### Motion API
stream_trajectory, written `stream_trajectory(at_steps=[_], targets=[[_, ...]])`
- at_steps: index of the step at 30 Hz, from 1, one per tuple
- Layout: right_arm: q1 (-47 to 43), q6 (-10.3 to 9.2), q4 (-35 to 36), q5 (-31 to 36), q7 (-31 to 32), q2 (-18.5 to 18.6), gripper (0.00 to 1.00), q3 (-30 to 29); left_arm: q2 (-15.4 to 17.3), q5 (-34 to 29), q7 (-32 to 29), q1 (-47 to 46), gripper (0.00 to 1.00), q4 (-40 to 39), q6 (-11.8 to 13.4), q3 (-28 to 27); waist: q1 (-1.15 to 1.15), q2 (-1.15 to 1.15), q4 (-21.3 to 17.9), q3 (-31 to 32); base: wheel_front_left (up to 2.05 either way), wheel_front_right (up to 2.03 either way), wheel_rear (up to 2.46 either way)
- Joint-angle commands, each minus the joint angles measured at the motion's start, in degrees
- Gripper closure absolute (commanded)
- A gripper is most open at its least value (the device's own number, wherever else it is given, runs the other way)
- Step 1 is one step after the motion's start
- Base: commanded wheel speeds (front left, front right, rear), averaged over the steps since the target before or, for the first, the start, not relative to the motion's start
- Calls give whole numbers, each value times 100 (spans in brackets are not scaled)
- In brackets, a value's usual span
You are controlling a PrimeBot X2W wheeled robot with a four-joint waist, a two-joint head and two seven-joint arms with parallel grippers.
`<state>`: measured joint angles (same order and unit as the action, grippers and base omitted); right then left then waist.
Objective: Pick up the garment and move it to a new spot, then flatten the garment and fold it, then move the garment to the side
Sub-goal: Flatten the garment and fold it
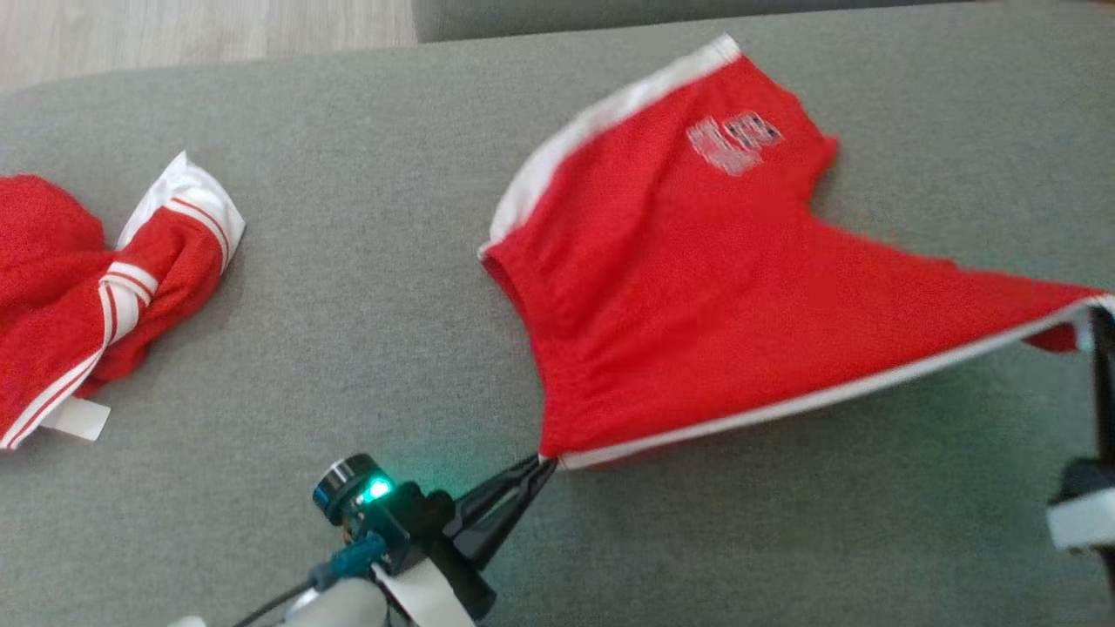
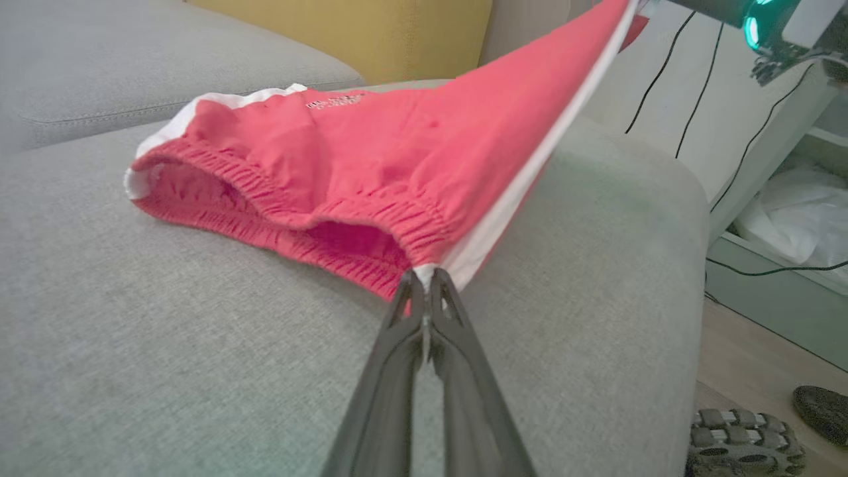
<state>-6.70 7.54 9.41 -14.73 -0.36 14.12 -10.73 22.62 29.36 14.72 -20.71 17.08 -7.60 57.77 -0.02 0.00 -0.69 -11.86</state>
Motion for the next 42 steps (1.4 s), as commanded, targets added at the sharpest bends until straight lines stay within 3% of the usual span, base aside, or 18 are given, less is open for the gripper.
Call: stream_trajectory(at_steps=[1,6,11,21,25,32,42], targets=[[-53,-5,503,-66,131,103,100,-160,182,80,28,-37,100,-206,11,-155,2,0,8,59,0,0,0],[-216,-5,1042,-60,497,92,100,-450,134,302,21,-51,100,-526,11,-239,2,0,88,81,0,0,0],[382,-5,754,-57,954,320,100,-294,-80,732,-62,-425,100,-721,11,-327,2,0,355,-51,0,0,0],[2382,-5,-1338,-180,1290,1134,100,805,-588,2098,-154,-1435,100,-312,11,-116,2,0,896,-296,0,0,0],[3264,-5,-2289,-113,1246,1505,100,1397,-723,2663,-137,-2046,100,-82,11,242,2,0,1081,-495,0,0,0],[4360,-5,-3373,-72,1064,1584,100,1937,-876,3228,-123,-2844,100,648,11,612,2,0,1178,-806,0,0,0],[5416,-5,-4805,-240,644,1272,100,2459,-1106,3647,-68,-3400,100,1641,11,1043,2,0,1199,-1061,0,0,0]])
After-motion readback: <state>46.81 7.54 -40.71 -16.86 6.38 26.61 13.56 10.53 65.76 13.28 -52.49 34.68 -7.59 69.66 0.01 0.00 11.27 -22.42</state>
